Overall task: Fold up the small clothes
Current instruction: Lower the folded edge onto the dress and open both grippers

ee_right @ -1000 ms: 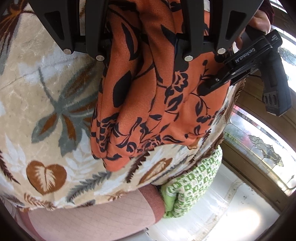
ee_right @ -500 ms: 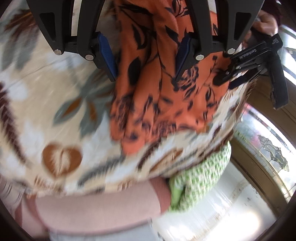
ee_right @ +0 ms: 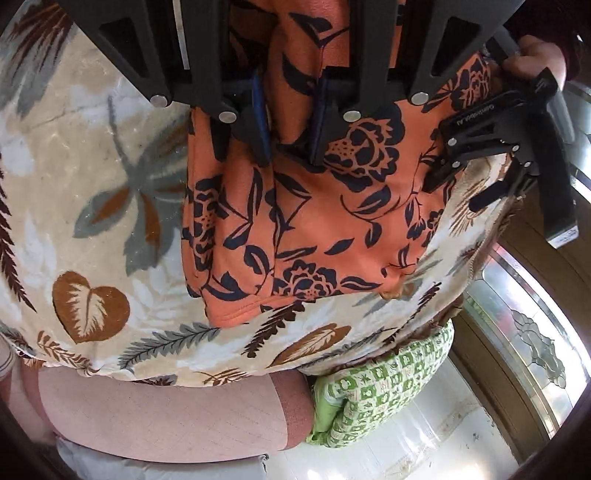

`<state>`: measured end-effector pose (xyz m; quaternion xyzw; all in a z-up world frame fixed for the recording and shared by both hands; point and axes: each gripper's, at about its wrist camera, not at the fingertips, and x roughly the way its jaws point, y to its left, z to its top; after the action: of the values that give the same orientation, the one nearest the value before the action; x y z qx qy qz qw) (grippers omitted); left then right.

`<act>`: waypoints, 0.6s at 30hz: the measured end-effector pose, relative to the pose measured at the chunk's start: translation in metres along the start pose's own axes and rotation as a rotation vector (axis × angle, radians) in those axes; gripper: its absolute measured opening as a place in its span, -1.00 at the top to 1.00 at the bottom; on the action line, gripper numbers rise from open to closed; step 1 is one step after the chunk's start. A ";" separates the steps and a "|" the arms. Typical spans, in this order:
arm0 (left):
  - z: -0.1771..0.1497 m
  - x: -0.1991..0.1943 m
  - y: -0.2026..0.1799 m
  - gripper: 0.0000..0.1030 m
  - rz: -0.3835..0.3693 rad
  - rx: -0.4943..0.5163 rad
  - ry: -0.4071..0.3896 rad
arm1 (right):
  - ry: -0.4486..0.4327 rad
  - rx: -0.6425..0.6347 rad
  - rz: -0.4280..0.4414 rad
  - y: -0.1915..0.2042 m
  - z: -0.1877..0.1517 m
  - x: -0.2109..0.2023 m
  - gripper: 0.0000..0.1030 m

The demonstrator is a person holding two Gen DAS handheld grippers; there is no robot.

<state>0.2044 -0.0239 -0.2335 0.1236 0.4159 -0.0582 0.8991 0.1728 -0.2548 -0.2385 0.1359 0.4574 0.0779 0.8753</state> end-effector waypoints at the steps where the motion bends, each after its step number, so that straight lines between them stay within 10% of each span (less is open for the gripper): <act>1: 0.000 -0.005 0.002 -0.77 -0.002 -0.018 0.000 | -0.012 0.014 0.002 -0.002 -0.001 -0.002 0.54; 18: -0.018 -0.176 0.031 -0.78 0.039 -0.140 -0.212 | -0.404 -0.094 -0.090 0.079 -0.058 -0.155 0.48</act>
<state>0.0834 0.0109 -0.1052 0.0620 0.3191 -0.0242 0.9454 0.0361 -0.2100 -0.1247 0.0870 0.2741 0.0310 0.9573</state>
